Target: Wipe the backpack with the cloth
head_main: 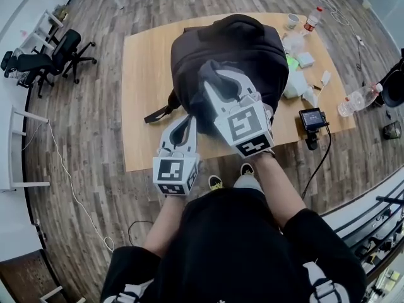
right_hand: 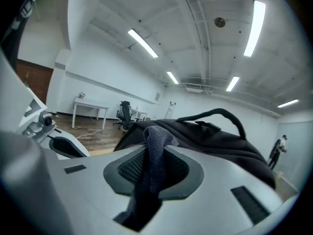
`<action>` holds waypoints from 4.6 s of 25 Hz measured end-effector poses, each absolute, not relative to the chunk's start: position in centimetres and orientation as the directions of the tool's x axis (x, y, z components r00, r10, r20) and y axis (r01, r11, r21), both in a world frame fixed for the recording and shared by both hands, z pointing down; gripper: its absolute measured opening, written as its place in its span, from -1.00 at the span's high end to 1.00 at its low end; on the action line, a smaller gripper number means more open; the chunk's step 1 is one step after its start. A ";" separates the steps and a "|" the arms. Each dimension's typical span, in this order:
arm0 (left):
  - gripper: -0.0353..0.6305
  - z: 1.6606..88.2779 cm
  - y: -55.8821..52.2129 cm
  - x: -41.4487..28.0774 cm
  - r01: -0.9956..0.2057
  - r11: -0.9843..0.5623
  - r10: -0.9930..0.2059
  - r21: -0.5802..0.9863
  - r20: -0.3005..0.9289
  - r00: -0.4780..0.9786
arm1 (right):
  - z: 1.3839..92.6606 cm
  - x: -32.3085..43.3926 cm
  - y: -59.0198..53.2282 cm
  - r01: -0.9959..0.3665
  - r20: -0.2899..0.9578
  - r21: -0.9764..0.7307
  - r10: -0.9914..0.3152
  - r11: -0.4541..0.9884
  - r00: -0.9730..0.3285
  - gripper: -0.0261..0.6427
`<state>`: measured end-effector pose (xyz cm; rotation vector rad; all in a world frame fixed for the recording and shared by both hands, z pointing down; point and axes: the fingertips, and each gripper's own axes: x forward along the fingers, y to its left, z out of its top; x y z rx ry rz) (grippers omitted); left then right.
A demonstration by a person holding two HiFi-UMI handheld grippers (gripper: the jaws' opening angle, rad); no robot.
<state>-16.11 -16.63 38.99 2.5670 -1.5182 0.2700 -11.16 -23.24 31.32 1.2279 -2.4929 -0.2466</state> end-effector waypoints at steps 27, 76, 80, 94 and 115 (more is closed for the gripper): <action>0.84 39.4 -15.3 -19.1 -0.902 -0.429 -0.874 0.050 0.228 0.428 | 30.8 -14.8 -23.7 -0.741 0.255 0.351 -0.820 0.572 -0.513 0.69; 0.84 41.0 -16.5 -15.3 -0.850 -0.521 -0.813 0.083 0.255 0.523 | 28.8 4.2 -23.9 -0.924 0.080 0.323 -0.979 0.204 -0.188 0.70; 0.84 40.9 -16.7 -14.4 -0.836 -0.543 -0.799 0.085 0.256 0.545 | 31.2 6.6 -20.8 -0.933 0.109 0.291 -0.977 0.209 -0.185 0.70; 0.84 41.7 -15.5 -17.6 -0.881 -0.463 -0.838 0.094 0.276 0.470 | 33.6 -10.7 -20.3 -0.800 0.146 0.120 -0.808 0.588 -0.571 0.70; 0.84 43.1 -14.9 -14.8 -0.849 -0.516 -0.796 0.111 0.302 0.524 | 37.7 -5.7 -17.2 -0.820 0.187 0.283 -0.867 0.497 -0.461 0.69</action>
